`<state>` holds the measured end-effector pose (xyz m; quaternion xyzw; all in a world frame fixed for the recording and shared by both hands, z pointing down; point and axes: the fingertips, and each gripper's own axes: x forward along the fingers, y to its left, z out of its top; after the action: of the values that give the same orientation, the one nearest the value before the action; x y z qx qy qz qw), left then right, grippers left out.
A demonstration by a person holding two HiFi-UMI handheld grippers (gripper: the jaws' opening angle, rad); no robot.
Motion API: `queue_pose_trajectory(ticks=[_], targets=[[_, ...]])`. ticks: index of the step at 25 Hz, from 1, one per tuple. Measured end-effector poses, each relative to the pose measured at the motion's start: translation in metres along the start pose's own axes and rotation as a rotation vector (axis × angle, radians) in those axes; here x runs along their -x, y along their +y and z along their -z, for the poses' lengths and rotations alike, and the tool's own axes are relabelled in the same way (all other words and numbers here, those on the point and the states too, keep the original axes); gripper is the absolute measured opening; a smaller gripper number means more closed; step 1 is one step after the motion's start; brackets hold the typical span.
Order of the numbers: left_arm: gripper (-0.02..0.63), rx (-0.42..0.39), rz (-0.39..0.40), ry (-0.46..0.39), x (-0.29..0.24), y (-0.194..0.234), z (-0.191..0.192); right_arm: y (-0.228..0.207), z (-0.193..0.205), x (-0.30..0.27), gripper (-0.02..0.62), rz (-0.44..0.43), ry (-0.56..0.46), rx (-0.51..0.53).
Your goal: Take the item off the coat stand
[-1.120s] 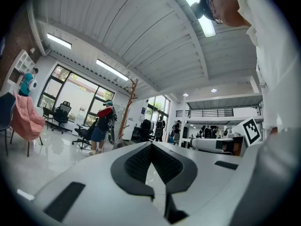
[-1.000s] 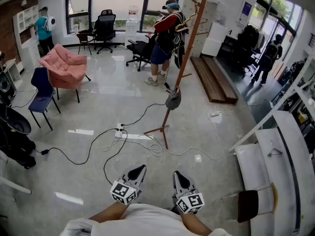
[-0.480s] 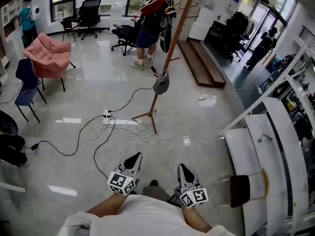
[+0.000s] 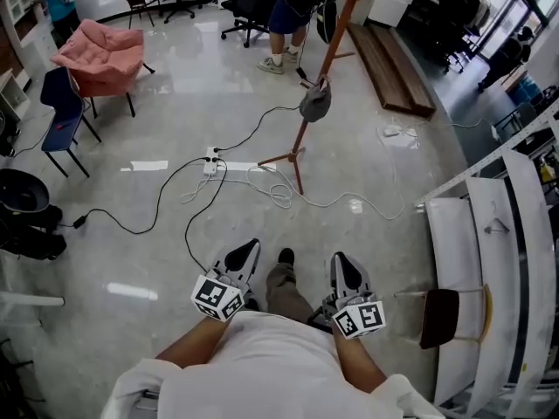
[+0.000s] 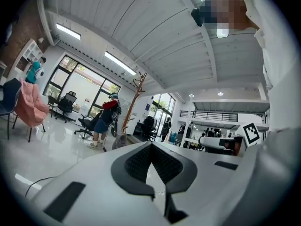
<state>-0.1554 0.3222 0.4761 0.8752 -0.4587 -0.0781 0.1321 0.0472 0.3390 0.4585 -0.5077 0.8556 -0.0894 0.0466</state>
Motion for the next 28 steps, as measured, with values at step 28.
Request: queue_pose_trajectory(ticks=[28], targets=[[0.009,-0.011,-0.033,0.036,-0.327,0.11,-0.029,-0.265,-0.041,-0.275,0.026,-0.089,0.019,0.002]])
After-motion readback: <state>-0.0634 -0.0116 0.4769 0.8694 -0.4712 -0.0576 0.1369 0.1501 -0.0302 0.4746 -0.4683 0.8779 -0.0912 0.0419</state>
